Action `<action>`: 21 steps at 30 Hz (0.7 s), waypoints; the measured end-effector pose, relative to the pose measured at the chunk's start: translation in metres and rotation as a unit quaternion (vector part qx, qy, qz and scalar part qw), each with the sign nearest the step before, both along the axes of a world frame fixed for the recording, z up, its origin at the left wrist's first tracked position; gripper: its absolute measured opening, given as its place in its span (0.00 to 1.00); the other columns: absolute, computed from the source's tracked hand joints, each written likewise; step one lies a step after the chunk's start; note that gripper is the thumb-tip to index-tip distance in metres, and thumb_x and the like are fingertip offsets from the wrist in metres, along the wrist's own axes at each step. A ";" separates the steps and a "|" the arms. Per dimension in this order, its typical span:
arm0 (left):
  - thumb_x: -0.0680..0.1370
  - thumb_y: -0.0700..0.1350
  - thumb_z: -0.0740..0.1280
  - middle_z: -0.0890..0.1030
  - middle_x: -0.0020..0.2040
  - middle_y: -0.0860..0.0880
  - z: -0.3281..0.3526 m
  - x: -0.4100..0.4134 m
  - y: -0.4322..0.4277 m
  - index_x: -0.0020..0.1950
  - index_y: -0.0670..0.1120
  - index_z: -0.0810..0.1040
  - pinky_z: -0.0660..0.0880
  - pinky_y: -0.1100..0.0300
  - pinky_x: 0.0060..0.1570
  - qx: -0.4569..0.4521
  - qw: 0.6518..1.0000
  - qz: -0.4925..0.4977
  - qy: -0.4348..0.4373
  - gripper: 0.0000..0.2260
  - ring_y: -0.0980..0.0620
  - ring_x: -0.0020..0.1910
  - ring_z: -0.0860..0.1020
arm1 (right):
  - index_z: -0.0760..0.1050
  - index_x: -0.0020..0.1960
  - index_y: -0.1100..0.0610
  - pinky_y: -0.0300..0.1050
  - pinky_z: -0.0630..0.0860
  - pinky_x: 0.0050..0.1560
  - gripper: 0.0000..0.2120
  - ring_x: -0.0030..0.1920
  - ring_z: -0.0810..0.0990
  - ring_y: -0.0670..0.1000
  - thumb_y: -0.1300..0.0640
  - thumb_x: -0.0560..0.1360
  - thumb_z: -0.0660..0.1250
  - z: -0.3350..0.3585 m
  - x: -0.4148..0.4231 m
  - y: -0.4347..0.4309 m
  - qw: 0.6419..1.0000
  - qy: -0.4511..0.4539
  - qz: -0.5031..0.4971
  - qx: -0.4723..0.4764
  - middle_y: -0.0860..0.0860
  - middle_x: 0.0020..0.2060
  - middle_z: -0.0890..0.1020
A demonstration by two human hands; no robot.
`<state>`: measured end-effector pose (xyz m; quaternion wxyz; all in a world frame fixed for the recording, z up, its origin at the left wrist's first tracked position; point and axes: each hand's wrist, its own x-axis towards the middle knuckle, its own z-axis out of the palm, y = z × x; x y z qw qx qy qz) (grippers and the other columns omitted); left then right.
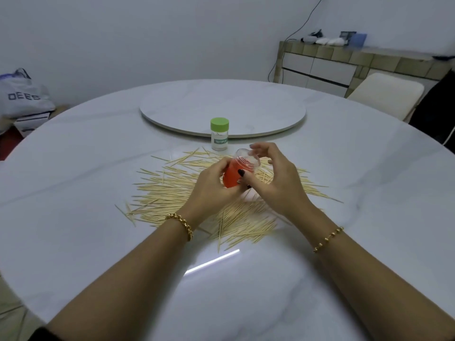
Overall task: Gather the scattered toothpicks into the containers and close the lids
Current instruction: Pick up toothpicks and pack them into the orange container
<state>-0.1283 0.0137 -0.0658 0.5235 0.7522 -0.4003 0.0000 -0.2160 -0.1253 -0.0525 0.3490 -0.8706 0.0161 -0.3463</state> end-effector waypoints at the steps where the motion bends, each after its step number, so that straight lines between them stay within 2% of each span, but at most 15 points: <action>1: 0.71 0.50 0.75 0.81 0.50 0.56 0.000 0.001 0.000 0.57 0.50 0.77 0.74 0.69 0.48 0.002 1.000 0.005 0.001 0.17 0.60 0.50 0.78 | 0.68 0.62 0.49 0.37 0.70 0.56 0.23 0.57 0.75 0.45 0.50 0.71 0.71 0.000 0.000 -0.001 1.000 0.002 -0.001 -0.003 0.45 0.54 0.78; 5: 0.70 0.51 0.75 0.79 0.49 0.59 0.001 0.004 0.002 0.57 0.53 0.76 0.71 0.76 0.45 0.004 1.000 0.026 -0.004 0.18 0.63 0.50 0.76 | 0.67 0.65 0.49 0.39 0.70 0.54 0.25 0.56 0.75 0.46 0.46 0.71 0.70 0.001 0.001 -0.007 1.000 0.014 -0.020 -0.003 0.45 0.53 0.76; 8: 0.70 0.52 0.75 0.79 0.50 0.59 -0.001 0.005 0.003 0.58 0.52 0.76 0.71 0.75 0.46 0.016 0.999 0.024 -0.015 0.19 0.61 0.51 0.76 | 0.67 0.65 0.49 0.41 0.73 0.51 0.25 0.51 0.75 0.46 0.44 0.71 0.70 0.001 0.003 -0.009 0.999 0.023 -0.033 -0.008 0.45 0.49 0.76; 12: 0.70 0.52 0.75 0.80 0.51 0.56 -0.002 0.000 0.002 0.59 0.51 0.76 0.73 0.72 0.47 0.023 0.999 0.013 -0.028 0.19 0.58 0.51 0.77 | 0.68 0.64 0.47 0.42 0.75 0.42 0.29 0.42 0.75 0.46 0.35 0.67 0.67 0.004 0.003 -0.006 0.998 0.054 -0.038 -0.021 0.45 0.44 0.75; 16: 0.69 0.52 0.75 0.81 0.51 0.55 -0.002 -0.003 0.000 0.59 0.50 0.77 0.75 0.69 0.48 0.024 0.999 -0.009 -0.033 0.20 0.58 0.51 0.78 | 0.73 0.60 0.49 0.45 0.76 0.40 0.23 0.39 0.75 0.45 0.39 0.70 0.69 0.007 -0.001 -0.006 0.996 0.072 -0.038 -0.041 0.45 0.43 0.76; 21: 0.71 0.51 0.75 0.81 0.51 0.55 -0.002 0.000 0.001 0.60 0.49 0.77 0.74 0.70 0.46 0.041 0.999 -0.030 -0.018 0.20 0.57 0.50 0.78 | 0.74 0.58 0.50 0.49 0.76 0.42 0.18 0.40 0.77 0.49 0.43 0.72 0.70 0.009 -0.002 -0.008 0.994 0.091 -0.017 -0.051 0.47 0.44 0.78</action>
